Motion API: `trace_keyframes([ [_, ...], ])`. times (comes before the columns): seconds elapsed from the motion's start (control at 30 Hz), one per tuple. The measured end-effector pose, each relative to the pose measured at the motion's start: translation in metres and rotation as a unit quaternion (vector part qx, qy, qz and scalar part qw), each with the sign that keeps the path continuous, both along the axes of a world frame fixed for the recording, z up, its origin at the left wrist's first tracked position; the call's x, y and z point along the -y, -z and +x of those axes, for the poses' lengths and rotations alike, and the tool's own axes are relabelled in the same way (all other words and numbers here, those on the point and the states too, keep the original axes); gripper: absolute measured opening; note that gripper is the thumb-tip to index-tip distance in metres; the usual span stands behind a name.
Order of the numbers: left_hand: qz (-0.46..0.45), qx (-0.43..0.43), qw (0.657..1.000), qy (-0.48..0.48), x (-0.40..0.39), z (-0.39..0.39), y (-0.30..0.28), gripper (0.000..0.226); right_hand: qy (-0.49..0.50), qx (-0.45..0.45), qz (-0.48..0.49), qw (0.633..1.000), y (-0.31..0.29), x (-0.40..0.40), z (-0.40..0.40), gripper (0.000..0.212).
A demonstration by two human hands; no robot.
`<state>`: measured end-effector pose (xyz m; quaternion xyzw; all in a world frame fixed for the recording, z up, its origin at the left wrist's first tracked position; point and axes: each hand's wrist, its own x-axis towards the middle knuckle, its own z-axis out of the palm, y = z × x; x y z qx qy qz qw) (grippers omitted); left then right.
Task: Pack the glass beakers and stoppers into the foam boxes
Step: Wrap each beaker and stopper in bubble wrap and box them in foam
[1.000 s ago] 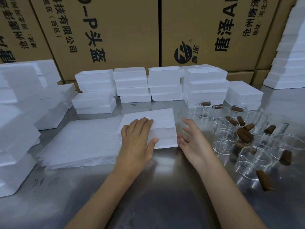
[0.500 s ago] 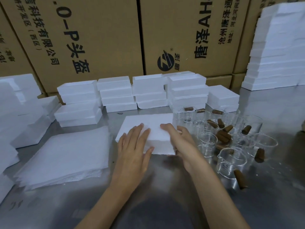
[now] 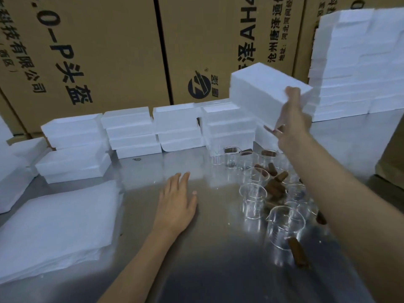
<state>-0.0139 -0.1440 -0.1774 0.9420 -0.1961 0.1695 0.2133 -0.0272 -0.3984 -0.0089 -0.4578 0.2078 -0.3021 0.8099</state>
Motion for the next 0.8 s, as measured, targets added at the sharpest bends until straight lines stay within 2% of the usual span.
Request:
trace_keyframes([
  [0.03, 0.010, -0.008, 1.000, -0.010, 0.003, 0.006, 0.001, 0.058, 0.030, -0.005, 0.018, 0.999, -0.002, 0.010, 0.008, 0.056],
  [0.1, 0.015, -0.024, 0.999, -0.033, 0.005, 0.016, 0.004, 0.058, 0.068, -0.011, 0.065, 0.995, -0.001, 0.032, 0.027, 0.066],
  [0.2, 0.015, -0.032, 0.998, -0.048, 0.005, 0.025, 0.012, 0.057, 0.080, -0.039, 0.097, 0.991, 0.008, 0.058, 0.052, 0.078],
  [0.4, 0.015, -0.027, 0.998, -0.048, 0.002, 0.033, 0.020, 0.058, 0.051, -0.144, 0.038, 0.987, 0.033, 0.087, 0.085, 0.100],
  [0.5, 0.020, -0.029, 0.998, -0.045, 0.002, 0.035, 0.020, 0.058, 0.042, -0.218, -0.021, 0.975, 0.041, 0.095, 0.095, 0.104],
  [0.63, 0.022, -0.029, 0.998, -0.045, 0.002, 0.033, 0.020, 0.056, 0.020, -0.242, -0.062, 0.968, 0.042, 0.103, 0.098, 0.107],
  [0.73, 0.018, -0.030, 0.998, -0.046, 0.002, 0.033, 0.020, 0.056, 0.097, -0.282, -0.098, 0.950, 0.041, 0.103, 0.095, 0.114],
  [0.8, 0.020, -0.032, 0.998, -0.047, 0.002, 0.033, 0.020, 0.057, 0.185, -0.290, -0.183, 0.921, 0.039, 0.099, 0.092, 0.104],
])
